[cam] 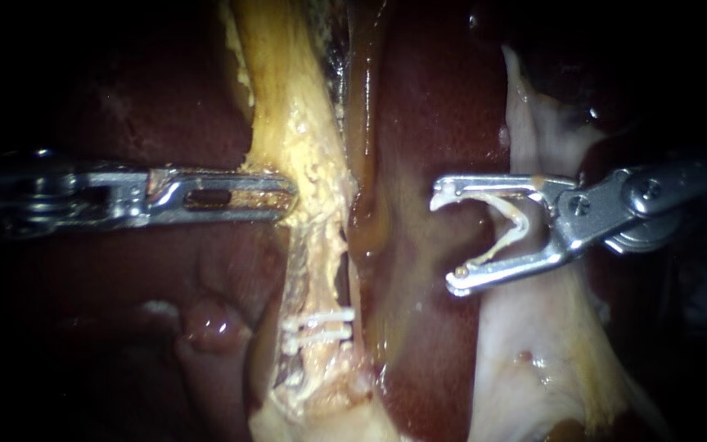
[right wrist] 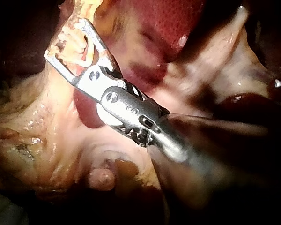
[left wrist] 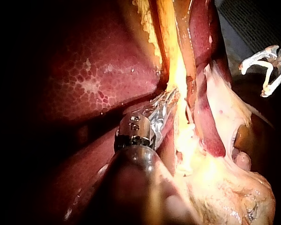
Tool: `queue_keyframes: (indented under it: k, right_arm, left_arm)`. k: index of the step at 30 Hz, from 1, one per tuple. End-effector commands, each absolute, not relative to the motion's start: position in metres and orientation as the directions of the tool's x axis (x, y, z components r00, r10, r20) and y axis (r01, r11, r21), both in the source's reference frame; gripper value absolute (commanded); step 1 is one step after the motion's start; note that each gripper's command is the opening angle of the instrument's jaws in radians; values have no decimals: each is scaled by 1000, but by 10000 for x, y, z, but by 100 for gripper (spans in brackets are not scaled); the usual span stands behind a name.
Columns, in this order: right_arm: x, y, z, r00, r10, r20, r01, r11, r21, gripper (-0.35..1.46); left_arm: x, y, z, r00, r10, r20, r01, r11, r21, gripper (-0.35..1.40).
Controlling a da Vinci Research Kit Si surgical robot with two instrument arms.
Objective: Clipping third clip left tube
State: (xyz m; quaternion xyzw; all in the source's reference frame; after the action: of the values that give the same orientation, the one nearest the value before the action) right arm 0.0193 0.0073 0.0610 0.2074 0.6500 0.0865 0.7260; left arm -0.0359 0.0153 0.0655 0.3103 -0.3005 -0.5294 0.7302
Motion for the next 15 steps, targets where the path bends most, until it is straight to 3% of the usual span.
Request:
queue_keyframes:
  k: [1,10,13,15]
  right_arm:
    - [194,72,610,140,395,-908,143,899,414,60]
    - [200,65,618,140,390,-910,146,901,408,60]
    - [210,60,629,164,528,-833,161,819,551,60]
    - [216,57,637,190,568,-801,161,787,596,60]
  left_arm:
    - [-358,154,655,260,-959,110,586,247,772,-35]
    - [-355,155,651,260,-960,104,584,242,775,-35]
    - [-346,161,642,262,-960,101,582,241,776,-35]
    - [-338,167,634,259,-961,102,587,240,773,-35]
